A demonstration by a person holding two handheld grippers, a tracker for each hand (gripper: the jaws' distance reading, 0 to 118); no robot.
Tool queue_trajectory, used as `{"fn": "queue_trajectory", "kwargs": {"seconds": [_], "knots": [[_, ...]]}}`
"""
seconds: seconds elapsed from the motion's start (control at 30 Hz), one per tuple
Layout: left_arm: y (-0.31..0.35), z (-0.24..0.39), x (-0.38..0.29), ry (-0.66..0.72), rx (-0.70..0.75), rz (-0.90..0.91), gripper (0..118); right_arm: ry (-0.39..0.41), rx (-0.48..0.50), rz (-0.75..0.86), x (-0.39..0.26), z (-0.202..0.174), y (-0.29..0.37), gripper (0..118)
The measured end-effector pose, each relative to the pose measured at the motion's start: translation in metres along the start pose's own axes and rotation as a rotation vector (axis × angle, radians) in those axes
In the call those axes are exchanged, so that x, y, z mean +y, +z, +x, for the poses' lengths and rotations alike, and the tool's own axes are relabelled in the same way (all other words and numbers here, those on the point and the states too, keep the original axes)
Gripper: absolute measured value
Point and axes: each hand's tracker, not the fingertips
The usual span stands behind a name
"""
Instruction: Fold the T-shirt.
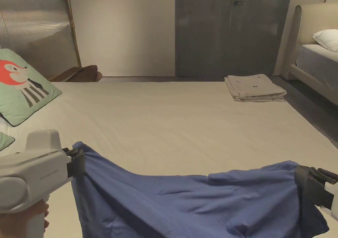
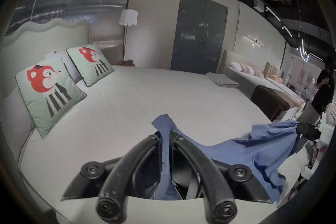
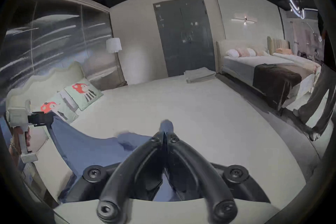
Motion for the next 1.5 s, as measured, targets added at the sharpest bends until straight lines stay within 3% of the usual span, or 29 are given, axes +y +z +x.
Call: {"fn": "queue_trajectory", "kwargs": {"seconds": [0.33,0.57,0.73,1.03,1.5], "knots": [[0.101,-0.008,0.026,0.035,0.021,0.236,1,0.076,-0.073,0.309,0.056,-0.007,0.101,2],[0.173,-0.007,0.06,0.066,0.045,0.473,1,0.081,-0.057,0.515,0.104,-0.023,0.153,1],[0.19,-0.007,0.089,0.07,0.068,0.537,1,0.091,-0.041,0.609,0.146,-0.037,0.162,1],[0.152,-0.021,0.157,0.122,0.066,0.557,1,0.134,-0.03,0.641,0.227,-0.051,0.107,1],[0.007,-0.043,0.264,0.155,0.096,0.531,1,0.125,-0.035,0.631,0.31,-0.065,-0.042,1]]}}
